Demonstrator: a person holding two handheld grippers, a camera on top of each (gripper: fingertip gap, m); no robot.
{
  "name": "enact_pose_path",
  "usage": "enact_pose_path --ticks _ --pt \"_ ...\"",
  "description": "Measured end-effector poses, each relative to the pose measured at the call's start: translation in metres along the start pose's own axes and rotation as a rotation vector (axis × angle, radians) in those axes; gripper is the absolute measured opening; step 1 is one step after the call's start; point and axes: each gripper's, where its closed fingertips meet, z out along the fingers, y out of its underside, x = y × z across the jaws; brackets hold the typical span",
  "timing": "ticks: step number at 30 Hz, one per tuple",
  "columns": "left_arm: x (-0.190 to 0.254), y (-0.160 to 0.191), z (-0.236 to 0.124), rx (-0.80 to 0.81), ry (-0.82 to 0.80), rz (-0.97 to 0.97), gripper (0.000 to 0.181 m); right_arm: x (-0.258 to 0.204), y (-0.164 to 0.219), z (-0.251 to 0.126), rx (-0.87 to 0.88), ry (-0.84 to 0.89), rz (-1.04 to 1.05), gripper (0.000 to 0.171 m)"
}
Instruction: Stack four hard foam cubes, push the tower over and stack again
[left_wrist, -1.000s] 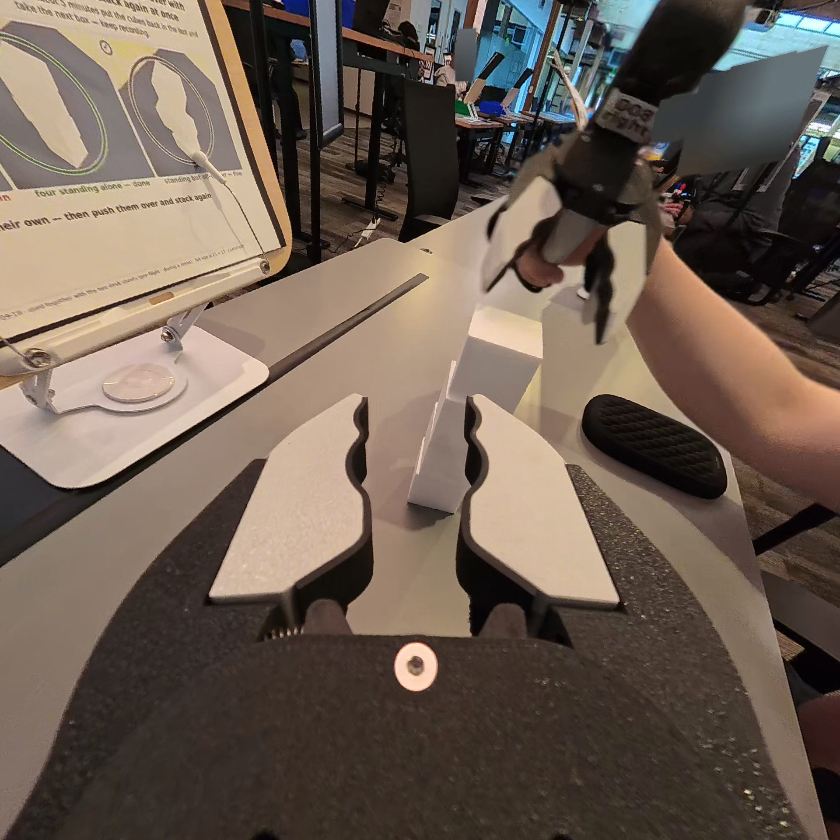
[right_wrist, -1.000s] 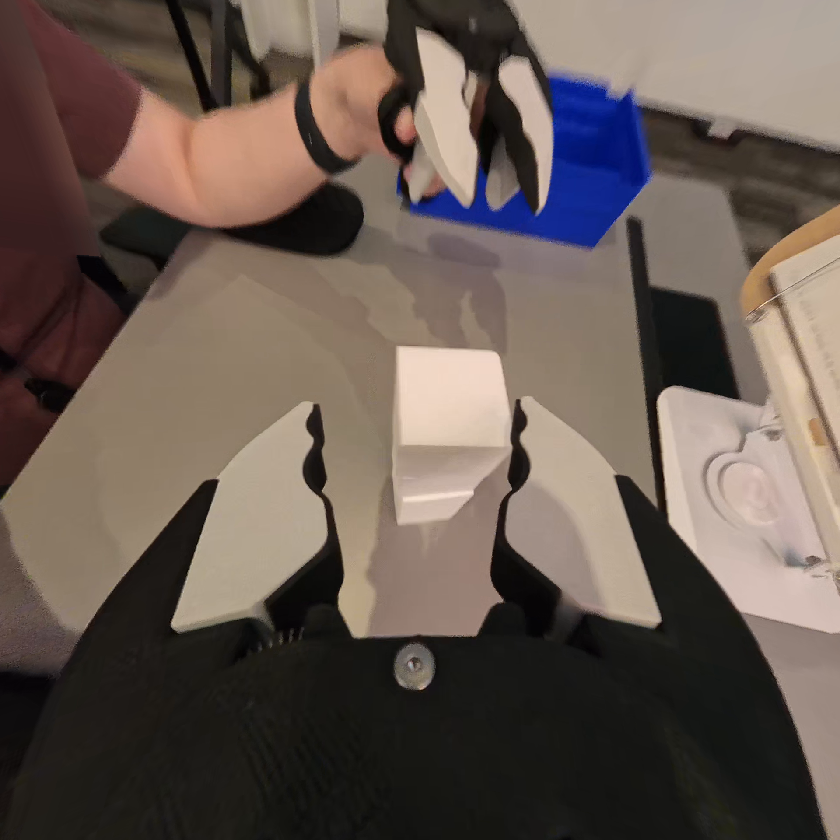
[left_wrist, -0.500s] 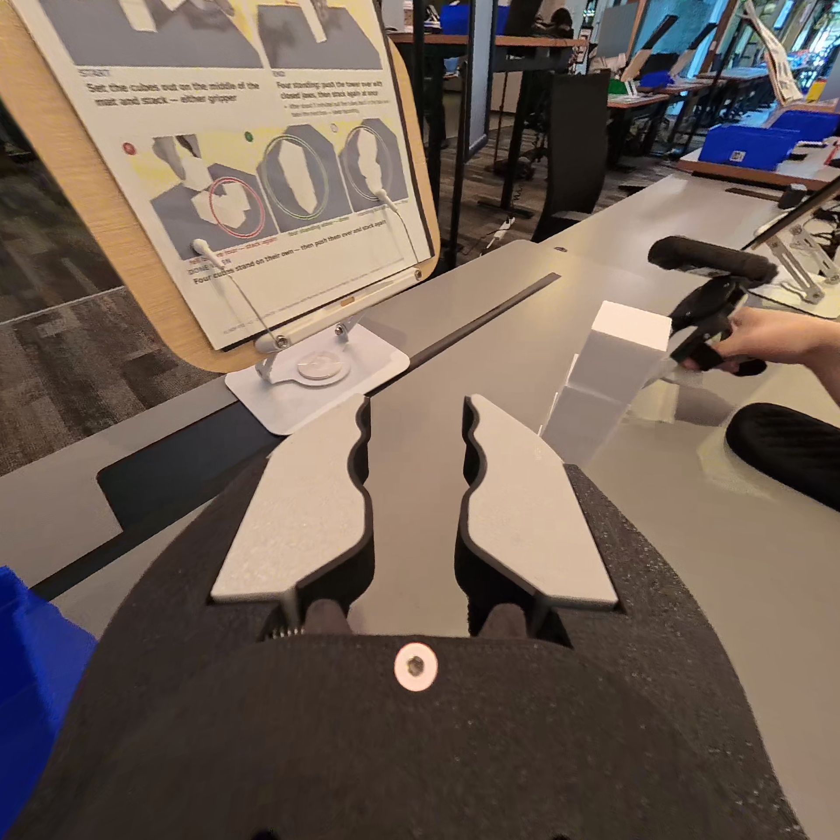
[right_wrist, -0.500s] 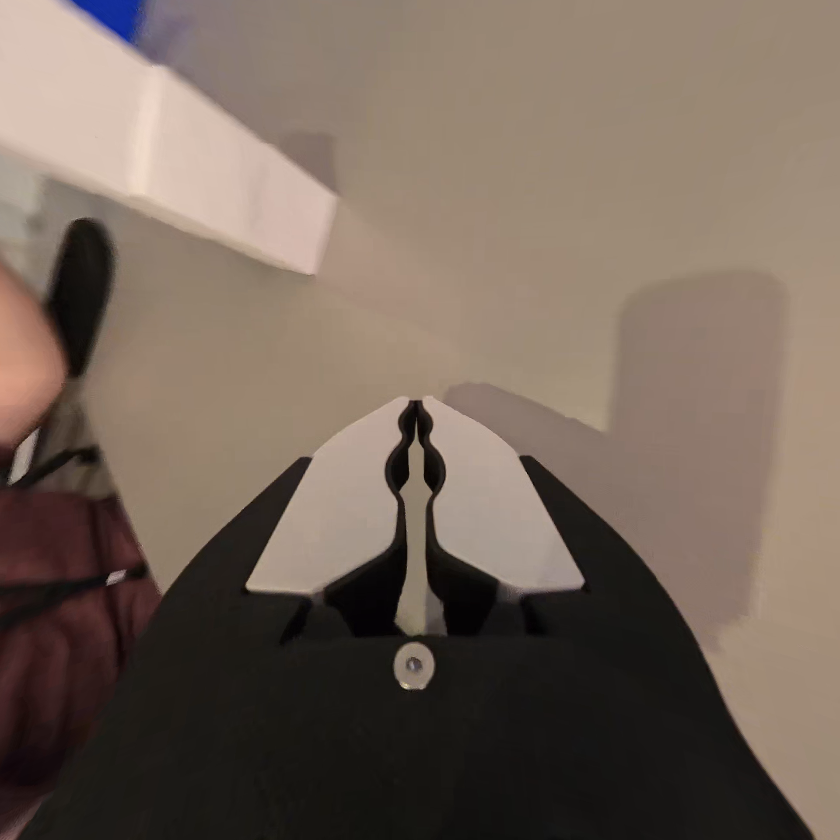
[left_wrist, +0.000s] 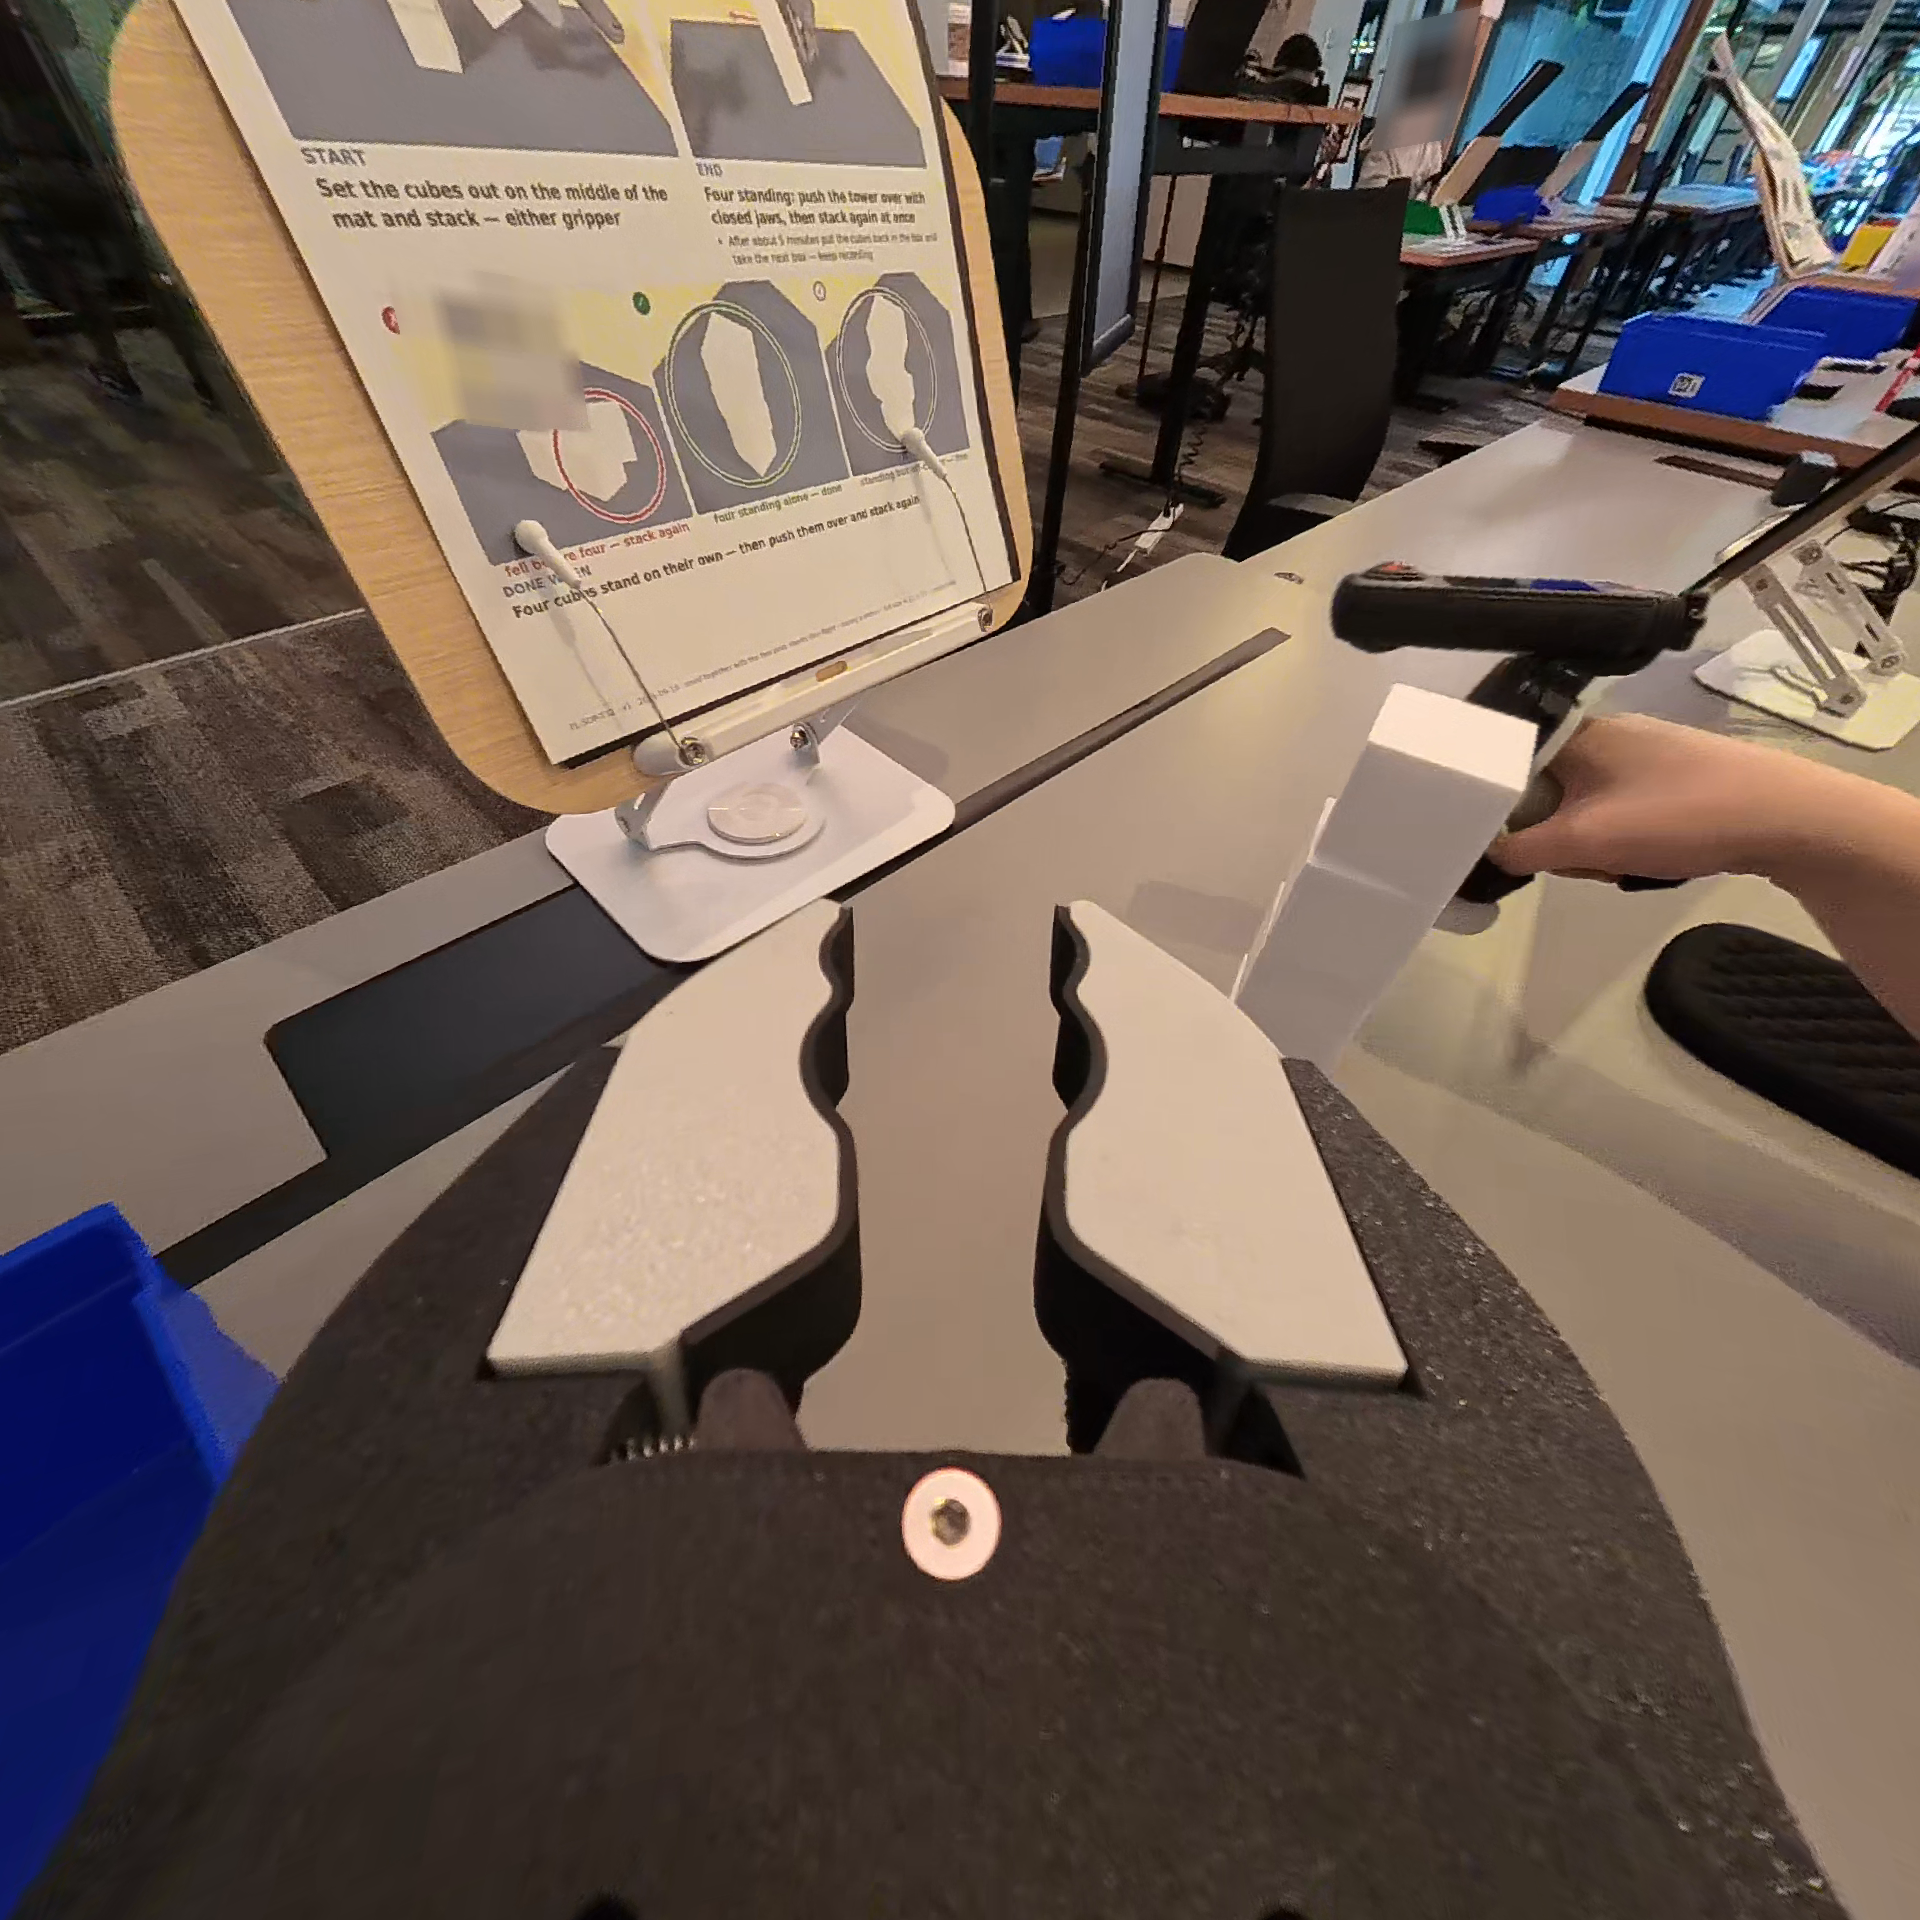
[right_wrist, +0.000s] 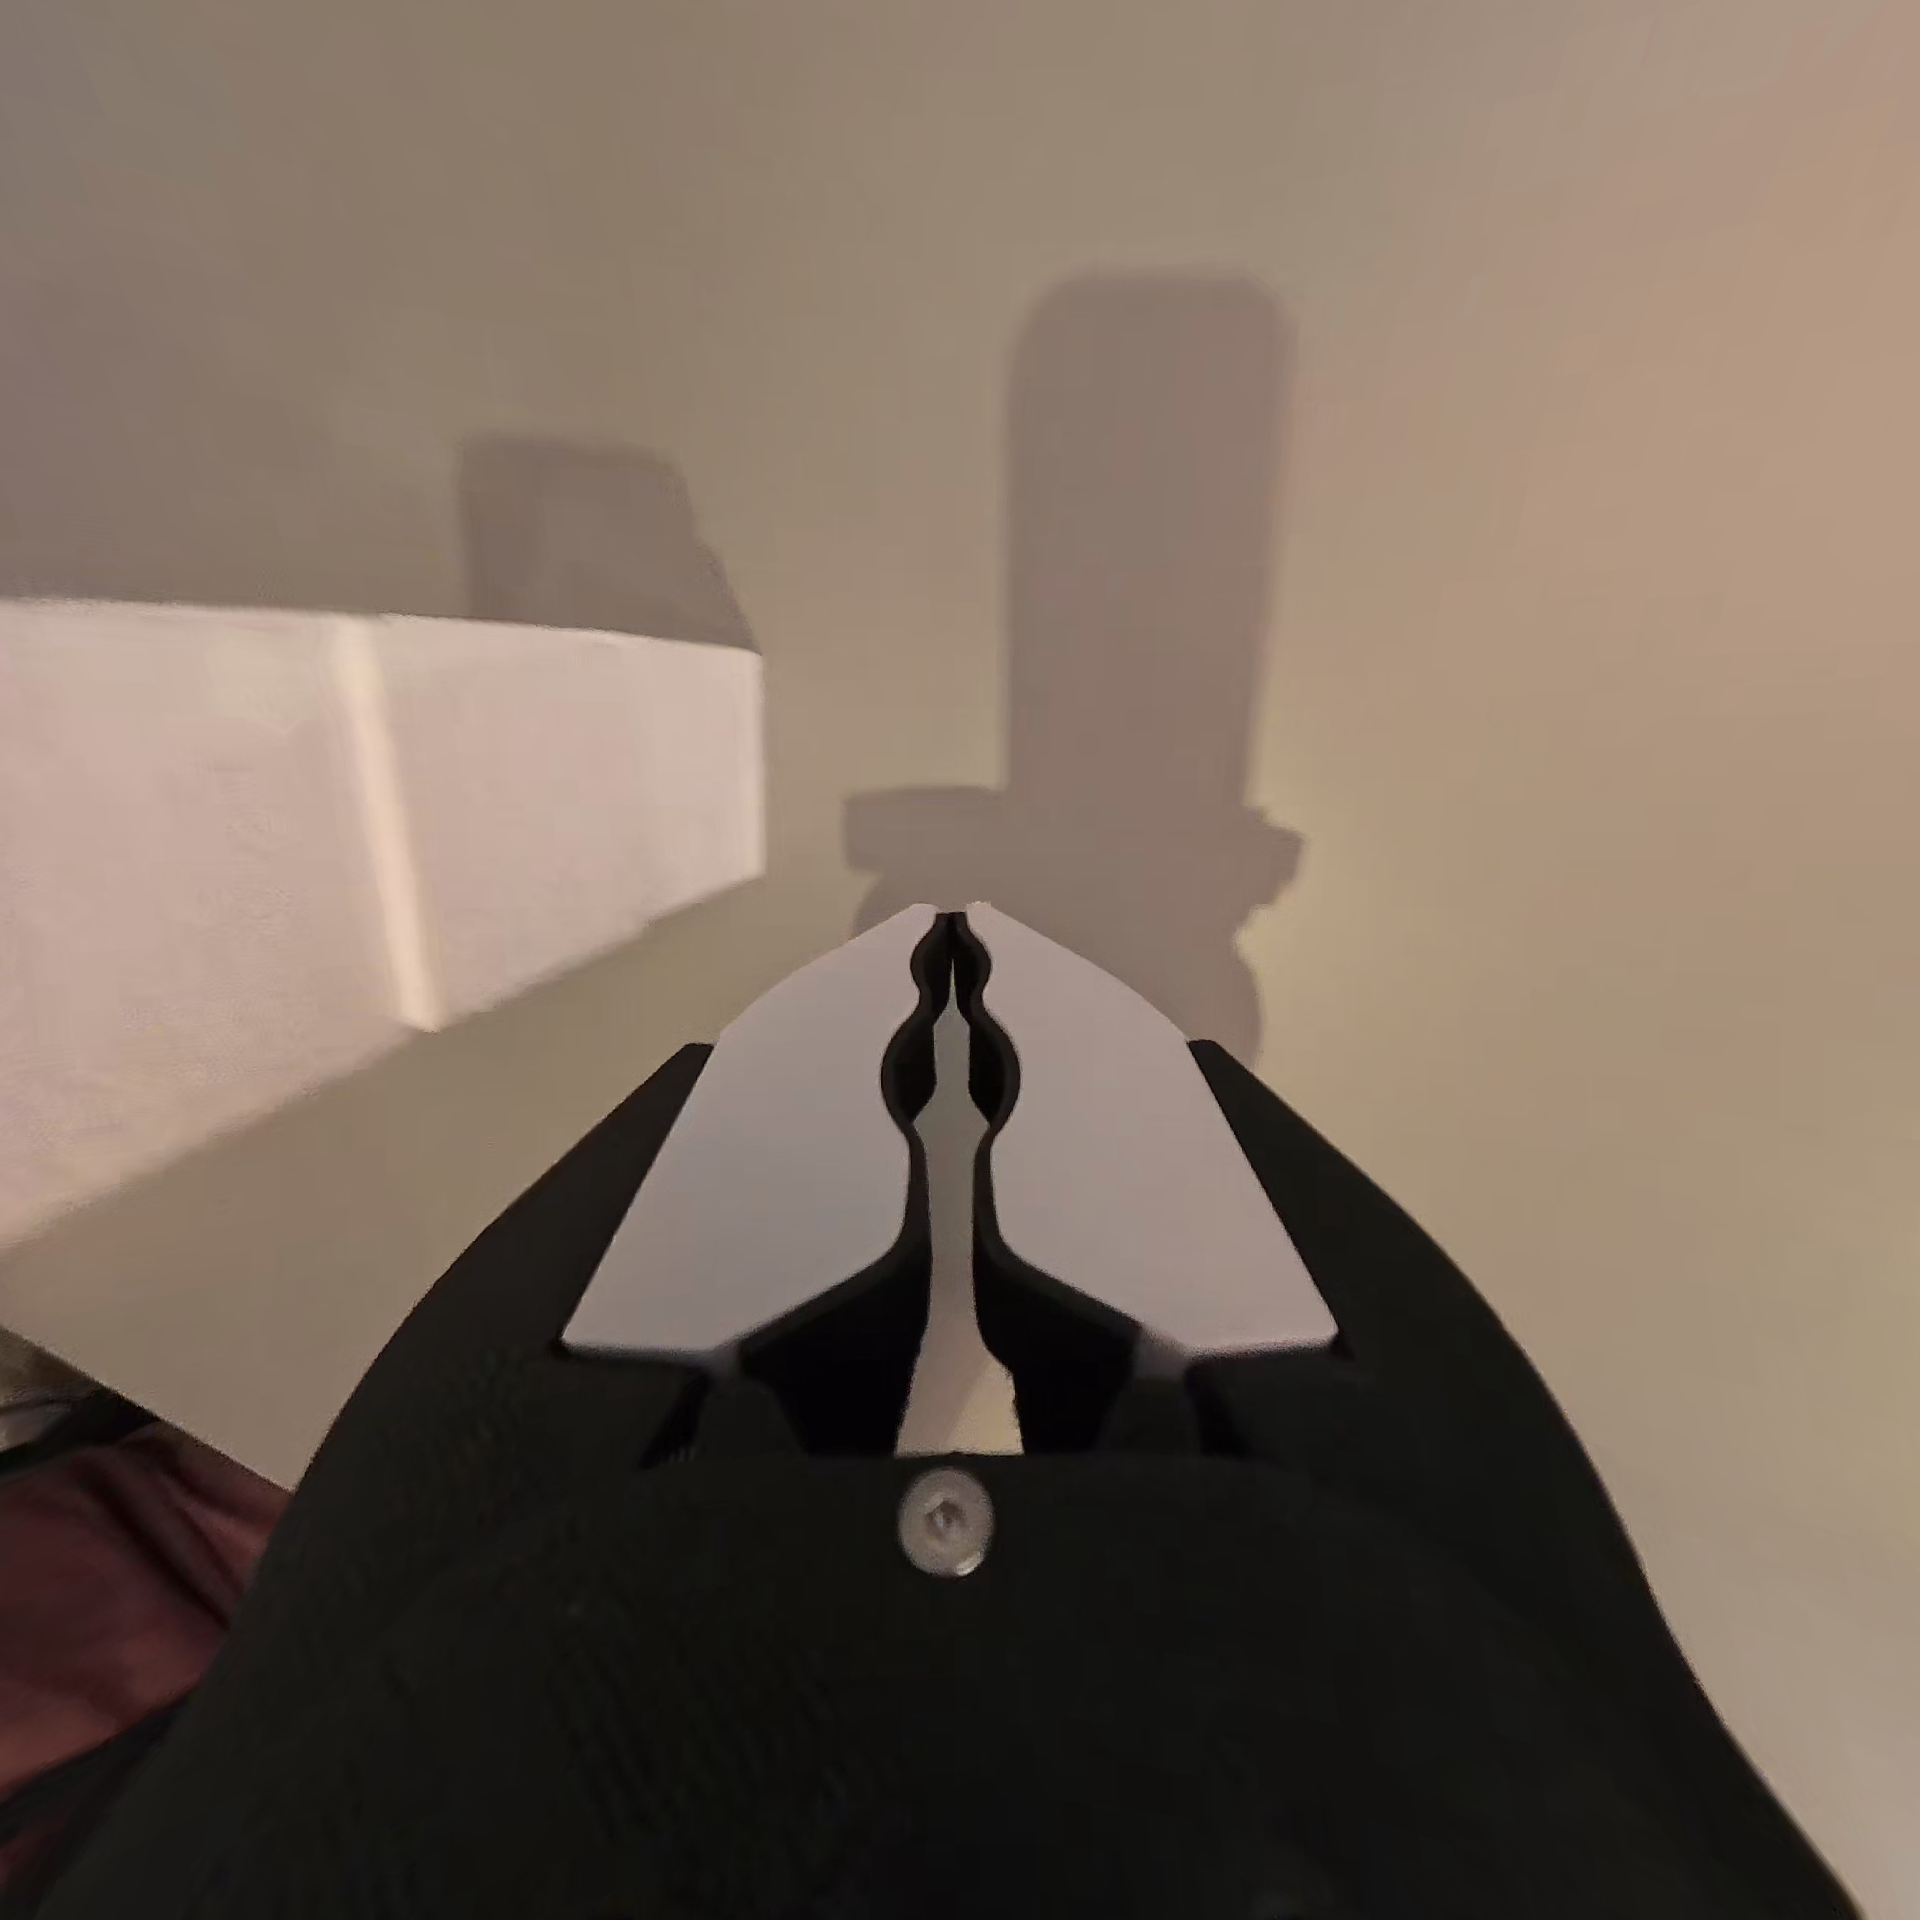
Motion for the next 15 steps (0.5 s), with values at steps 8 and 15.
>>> enact_pose_path --ticks 8,15 --pt "-0.014 -0.004 -0.015 0.03 -0.029 -0.056 0.036 -0.082 -0.052 -0.024 -0.005 0.118 -0.248 0.001" --pt "-0.019 -0.004 -0.033 0.025 -0.027 -0.058 0.037 -0.1 -0.073 -0.058 0.071 0.143 -0.332 0.001"
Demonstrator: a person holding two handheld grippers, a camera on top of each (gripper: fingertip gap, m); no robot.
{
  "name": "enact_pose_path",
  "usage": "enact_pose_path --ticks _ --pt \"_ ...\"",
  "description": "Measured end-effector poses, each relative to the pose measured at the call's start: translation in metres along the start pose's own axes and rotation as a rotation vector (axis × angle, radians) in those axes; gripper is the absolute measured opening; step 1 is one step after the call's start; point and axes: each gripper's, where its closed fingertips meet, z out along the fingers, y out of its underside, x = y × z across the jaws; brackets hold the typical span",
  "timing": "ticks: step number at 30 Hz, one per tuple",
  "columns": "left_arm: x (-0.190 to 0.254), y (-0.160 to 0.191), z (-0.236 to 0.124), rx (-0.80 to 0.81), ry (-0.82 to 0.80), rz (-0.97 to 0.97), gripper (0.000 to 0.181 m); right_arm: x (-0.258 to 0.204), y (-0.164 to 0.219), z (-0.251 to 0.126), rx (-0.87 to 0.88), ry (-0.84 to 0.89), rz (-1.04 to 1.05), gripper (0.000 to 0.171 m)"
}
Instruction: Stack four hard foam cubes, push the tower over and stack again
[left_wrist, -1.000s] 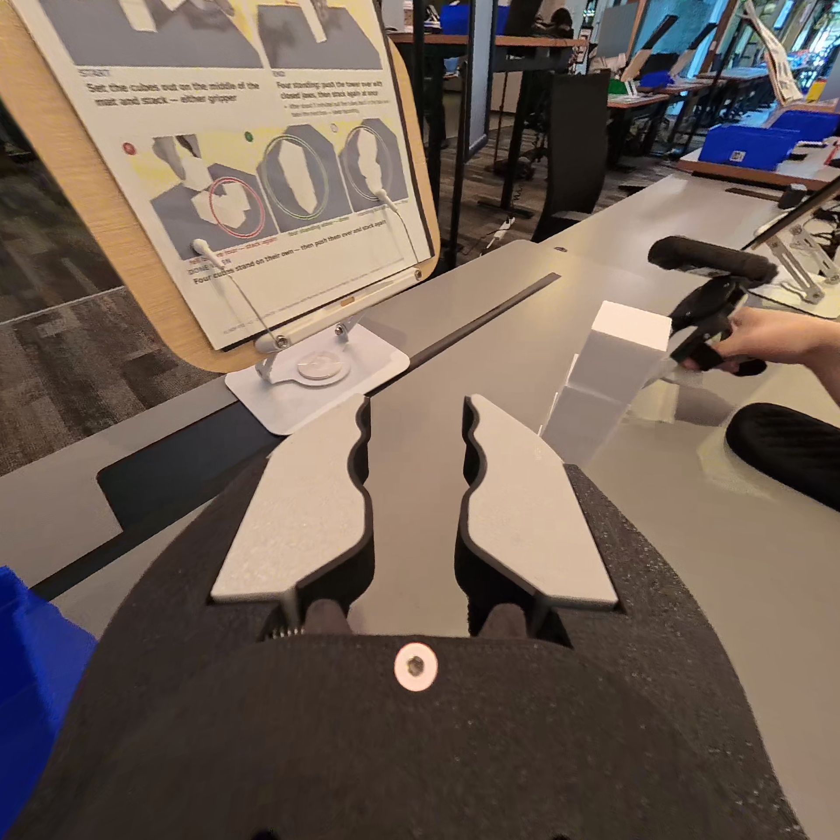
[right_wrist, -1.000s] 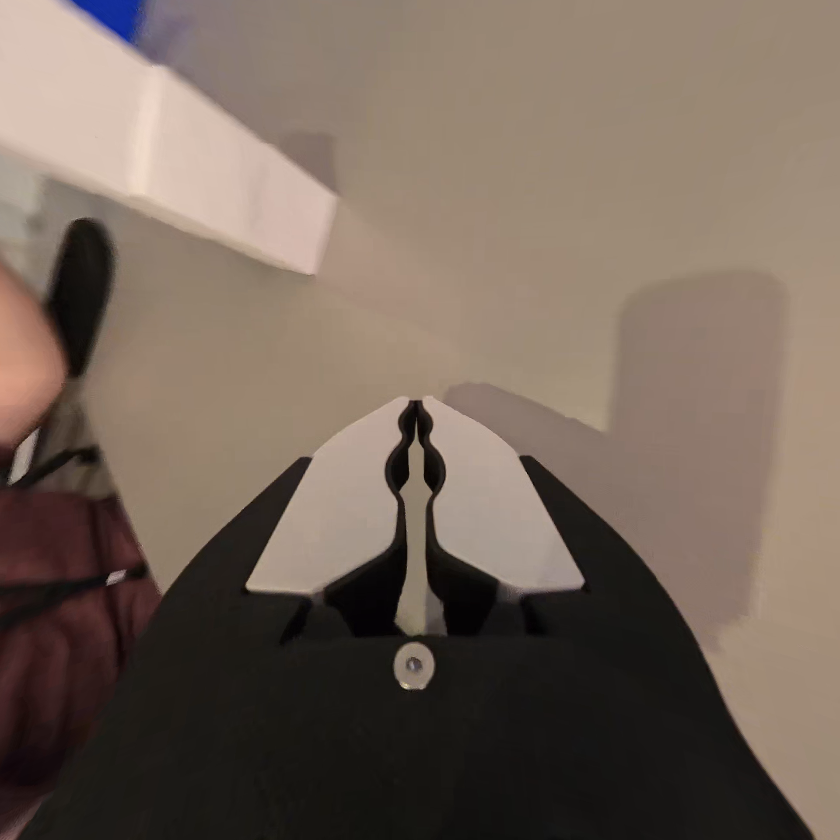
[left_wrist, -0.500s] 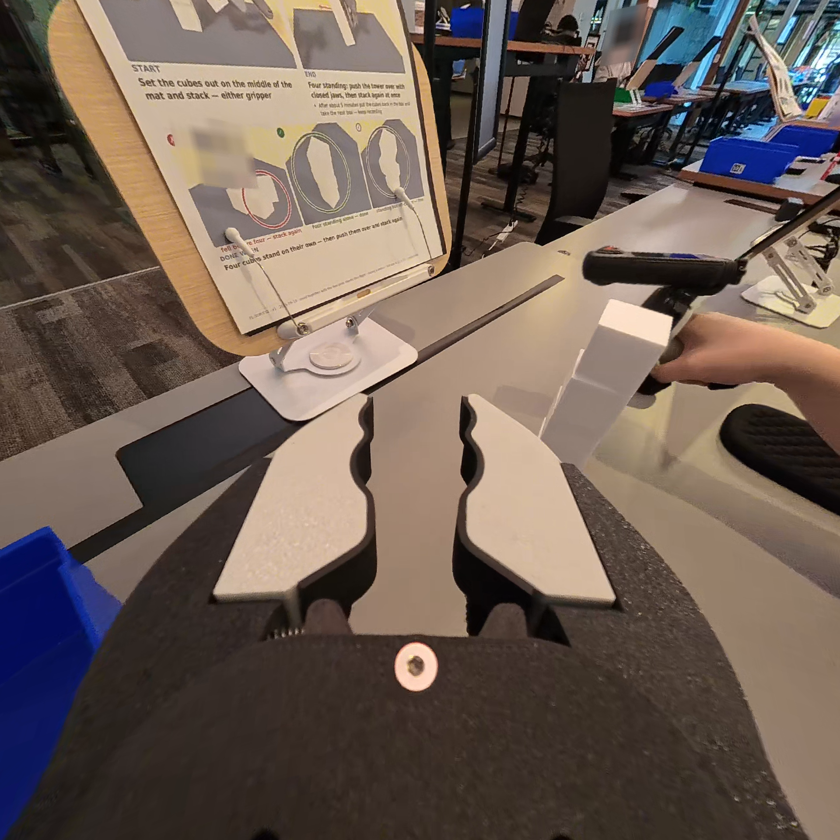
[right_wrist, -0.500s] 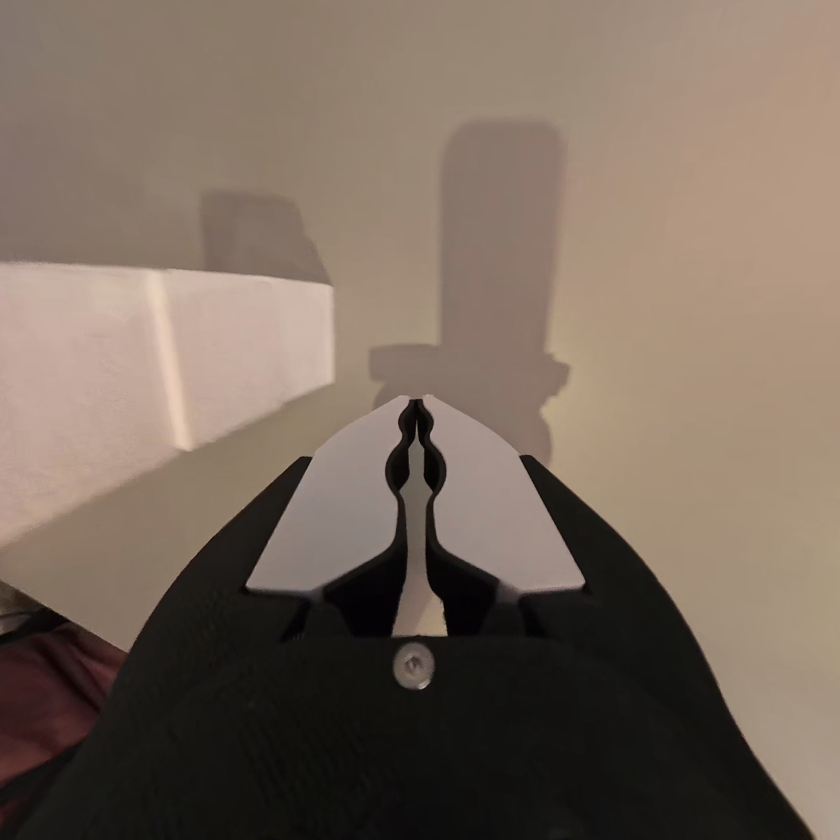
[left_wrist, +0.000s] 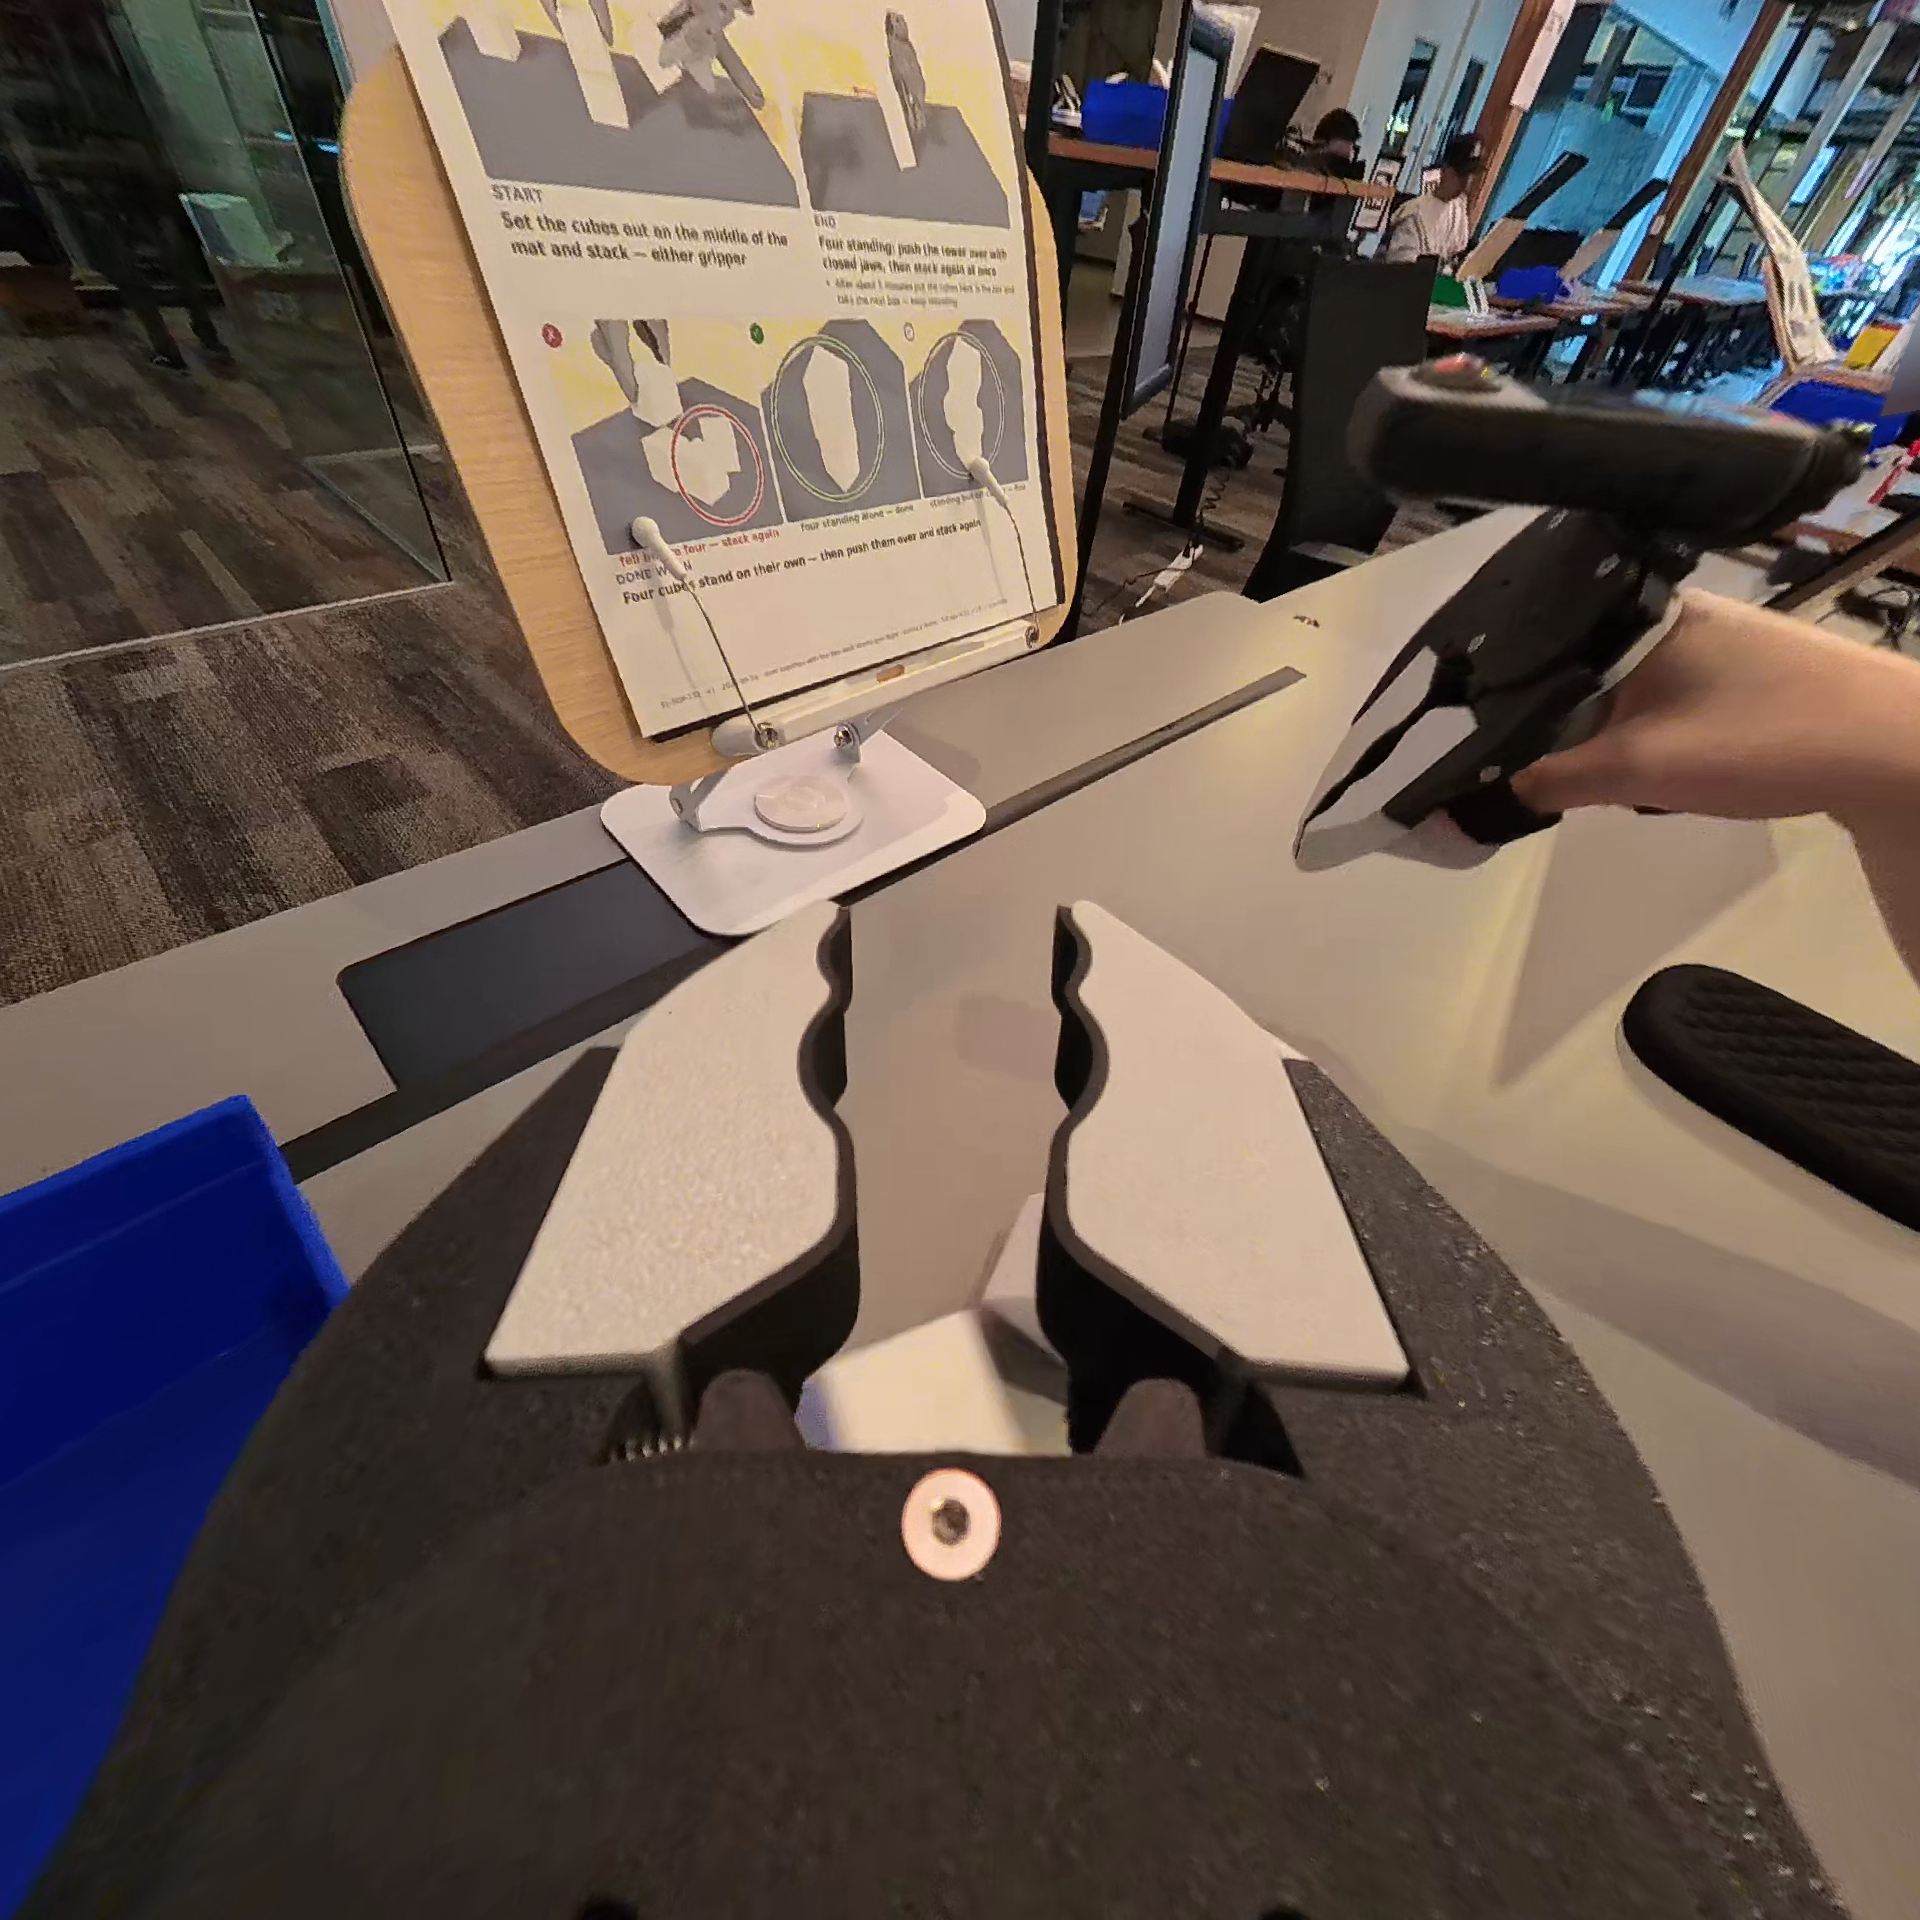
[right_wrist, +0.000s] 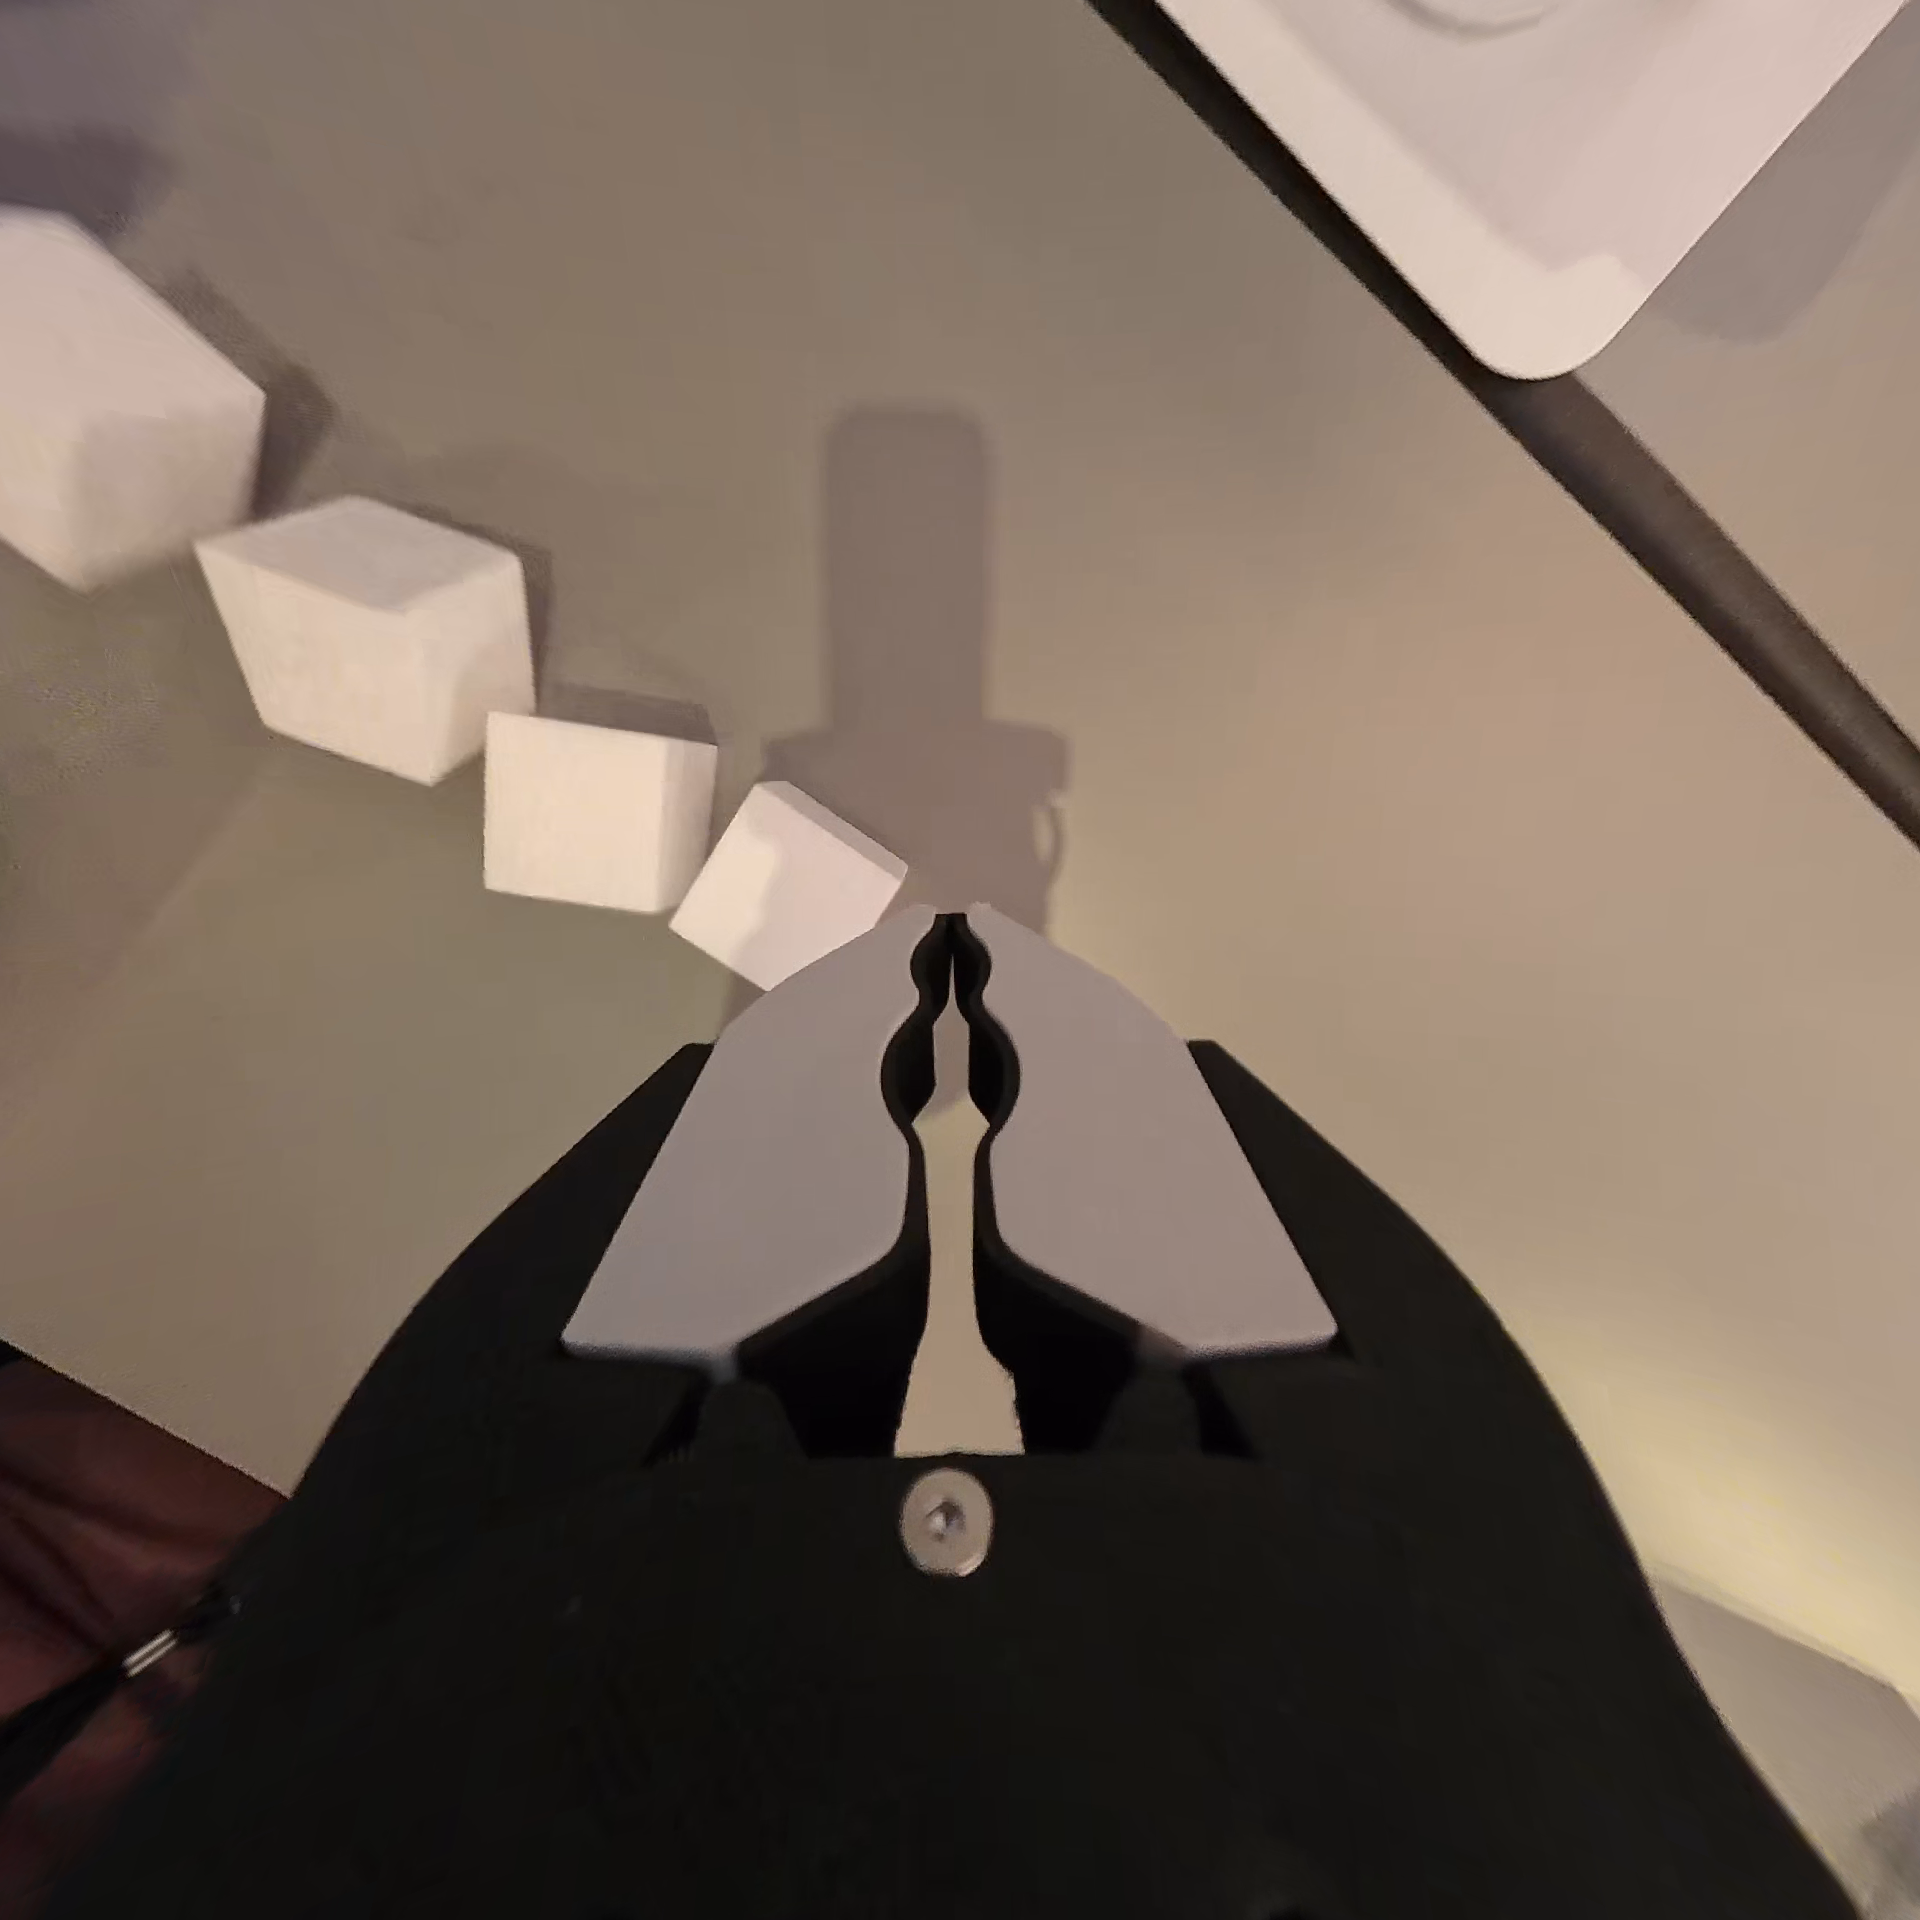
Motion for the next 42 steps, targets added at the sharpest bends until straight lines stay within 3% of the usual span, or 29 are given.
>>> enact_pose_path --ticks 4,8,13,19,24,28,31,35,42 --pt "0.003 0.001 -0.003 -0.008 0.016 0.025 0.037 -0.003 -0.001 -0.006 0.113 -0.083 -0.07 0.001" --pt "0.0 0.005 -0.009 -0.046 -0.013 0.061 0.037 -0.006 0.0 -0.01 0.327 -0.211 -0.272 0.002" --pt "-0.009 0.018 -0.015 -0.169 -0.125 0.171 0.037 0.009 0.005 -0.013 0.616 -0.23 -0.506 0.027" --pt "-0.014 0.044 -0.02 -0.433 -0.305 0.318 0.037 0.051 0.004 -0.002 0.714 -0.29 -0.423 0.048" --pt "-0.003 0.044 -0.018 -0.499 -0.388 0.355 0.037 0.067 -0.012 -0.003 0.743 -0.317 -0.401 0.049" --pt "0.005 0.055 -0.016 -0.544 -0.384 0.294 0.041 0.048 -0.006 -0.034 1.027 -0.489 -0.378 0.045" --pt "0.018 0.063 -0.002 -0.511 -0.297 0.242 0.038 0.052 0.007 -0.037 0.917 -0.557 -0.365 0.049" --pt "0.007 0.086 -0.001 -0.615 -0.291 0.158 0.042 0.056 0.002 -0.073 1.087 -0.668 -0.288 0.048" --pt "0.008 0.115 -0.003 -0.779 -0.23 0.024 0.038 0.051 0.004 -0.045 0.989 -0.712 -0.27 0.054"
